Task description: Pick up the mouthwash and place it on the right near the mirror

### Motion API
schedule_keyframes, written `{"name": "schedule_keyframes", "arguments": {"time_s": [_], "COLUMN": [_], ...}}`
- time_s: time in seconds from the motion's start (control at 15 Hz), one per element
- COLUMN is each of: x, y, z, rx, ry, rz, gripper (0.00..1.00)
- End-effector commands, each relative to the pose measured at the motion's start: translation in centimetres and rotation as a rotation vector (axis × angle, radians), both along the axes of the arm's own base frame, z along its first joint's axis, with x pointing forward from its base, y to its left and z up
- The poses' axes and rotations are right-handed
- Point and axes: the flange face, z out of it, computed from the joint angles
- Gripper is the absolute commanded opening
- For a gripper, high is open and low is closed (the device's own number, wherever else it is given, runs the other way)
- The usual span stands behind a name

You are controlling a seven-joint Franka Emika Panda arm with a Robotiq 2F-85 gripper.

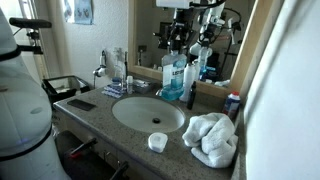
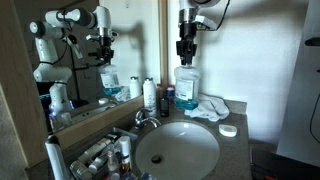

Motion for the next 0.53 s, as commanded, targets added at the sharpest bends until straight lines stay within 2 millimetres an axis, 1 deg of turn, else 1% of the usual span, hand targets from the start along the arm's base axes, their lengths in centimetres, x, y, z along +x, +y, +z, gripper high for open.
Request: {"name": "schedule_keyframes", "arguments": {"time_s": [0.0, 0.07, 0.13, 0.47], "x": [1.1, 1.3, 0.7, 1.1], "y": [-0.5, 0.1, -0.3, 0.1], "z": [1.5, 1.8, 0.4, 0.8], "rx": [-0.033, -0.041, -0.009, -0.016], "ry": [-0.024, -0.027, -0.005, -0.013], "rz": [-0.008, -0.002, -0.003, 0.007], "gripper": [0.24, 0.24, 0.49, 0.49]}}
